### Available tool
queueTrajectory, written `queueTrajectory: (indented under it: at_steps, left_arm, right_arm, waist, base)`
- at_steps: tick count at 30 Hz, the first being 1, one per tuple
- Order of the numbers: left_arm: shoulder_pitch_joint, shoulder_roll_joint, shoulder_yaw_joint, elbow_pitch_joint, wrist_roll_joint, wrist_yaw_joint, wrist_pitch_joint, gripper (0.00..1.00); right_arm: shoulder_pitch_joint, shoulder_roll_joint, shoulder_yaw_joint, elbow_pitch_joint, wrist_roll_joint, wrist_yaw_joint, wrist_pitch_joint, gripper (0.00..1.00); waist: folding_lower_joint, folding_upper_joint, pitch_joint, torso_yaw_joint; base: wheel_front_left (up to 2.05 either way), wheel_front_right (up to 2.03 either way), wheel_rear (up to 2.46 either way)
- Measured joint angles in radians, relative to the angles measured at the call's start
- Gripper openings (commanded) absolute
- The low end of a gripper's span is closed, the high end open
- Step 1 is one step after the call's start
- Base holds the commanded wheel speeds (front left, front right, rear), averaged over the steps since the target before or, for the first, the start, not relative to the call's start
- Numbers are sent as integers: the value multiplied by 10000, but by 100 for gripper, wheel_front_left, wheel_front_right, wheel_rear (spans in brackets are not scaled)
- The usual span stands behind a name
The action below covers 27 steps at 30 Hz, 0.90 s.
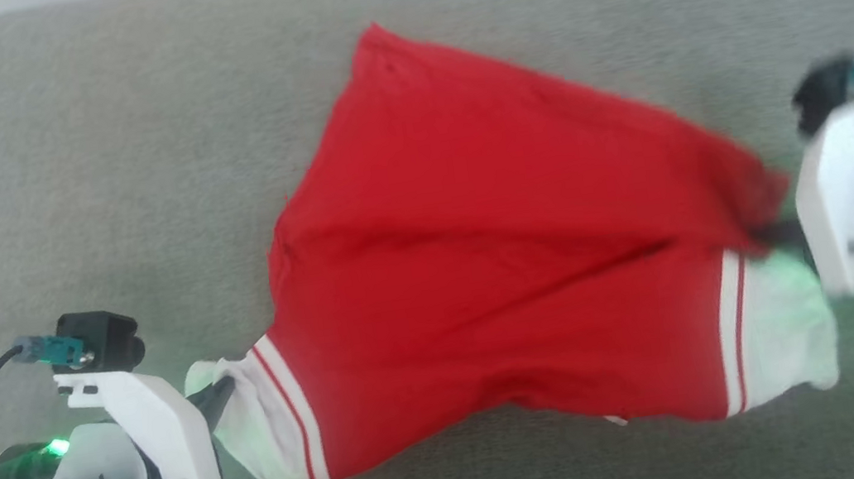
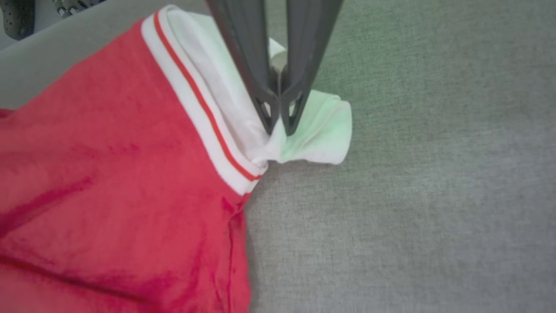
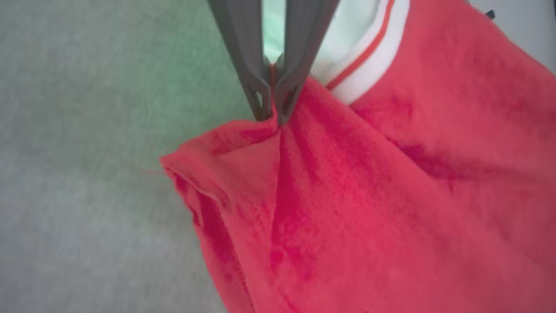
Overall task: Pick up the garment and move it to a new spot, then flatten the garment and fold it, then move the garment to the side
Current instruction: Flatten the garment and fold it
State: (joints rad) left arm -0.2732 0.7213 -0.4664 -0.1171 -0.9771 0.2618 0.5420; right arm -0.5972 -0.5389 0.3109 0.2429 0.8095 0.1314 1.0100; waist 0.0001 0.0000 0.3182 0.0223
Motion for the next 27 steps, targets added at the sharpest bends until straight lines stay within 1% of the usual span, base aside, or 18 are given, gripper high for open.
queueTrajectory:
  at_steps: [4, 6, 8, 10, 11, 12, 13, 17, 20, 24, 27]
  left_arm:
    - [85, 73, 63, -182, -48, 88, -25, 0]
    - [109, 77, 59, -249, -48, 146, -25, 0]
    - [120, 67, 40, -263, -46, 150, -25, 0]
    - [115, 27, 12, -244, -42, 148, -25, 0]
    - [112, 6, -10, -219, -42, 136, -25, 0]
    - [109, -27, -19, -190, -48, 81, -25, 0]
    - [100, -65, -33, -169, -61, 59, -27, 0]
    - [67, -90, -96, -61, -58, -27, -71, 0]
    - [79, -81, -102, -21, -58, -38, -100, 0]
    - [156, -82, -82, -13, -86, -102, -209, 0]
    - [254, -77, -82, 0, -105, -128, -242, 0]
  right_arm:
    - [1655, -82, -612, -1231, 100, 0, 288, 0]
    - [2365, -12, -926, -1626, -104, 0, 286, 0]
    - [2903, 247, -1241, -1768, -341, 0, 184, 0]
    - [3151, 562, -1496, -1772, -623, -2, -138, 0]
    - [3227, 721, -1620, -1684, -727, -2, -278, 20]
    - [3312, 874, -1733, -1578, -830, -2, -401, 47]
    - [3359, 966, -1791, -1486, -970, 0, -535, 100]
    - [3468, 1308, -1906, -1384, -1179, 12, -826, 100]
    - [3508, 1352, -2142, -1605, -1266, 15, -928, 100]
    - [3673, 1336, -2652, -2334, -1369, -2, -941, 100]
    - [3672, 1618, -3248, -3074, -1480, -2, -901, 100]
  waist:
    - [-1, 1, -151, -278]
    - [0, 1, -161, -345]
    - [0, 0, -126, -369]
    - [0, 1, -95, -367]
    - [-1, 0, -92, -368]
    - [0, 0, -95, -365]
    - [0, 0, -99, -356]
    - [-1, 0, -165, -331]
    - [0, 0, -271, -302]
    - [-1, 0, -414, -268]
    - [-1, 0, -500, -220]
  base:
    - [0, 0, 0]
    - [0, 0, 0]
    - [0, 0, 0]
    - [0, 0, 0]
    - [0, 0, 0]
    - [0, 0, 0]
    - [0, 0, 0]
    - [0, 0, 0]
    - [0, 0, 0]
    - [0, 0, 0]
    - [0, 0, 0]
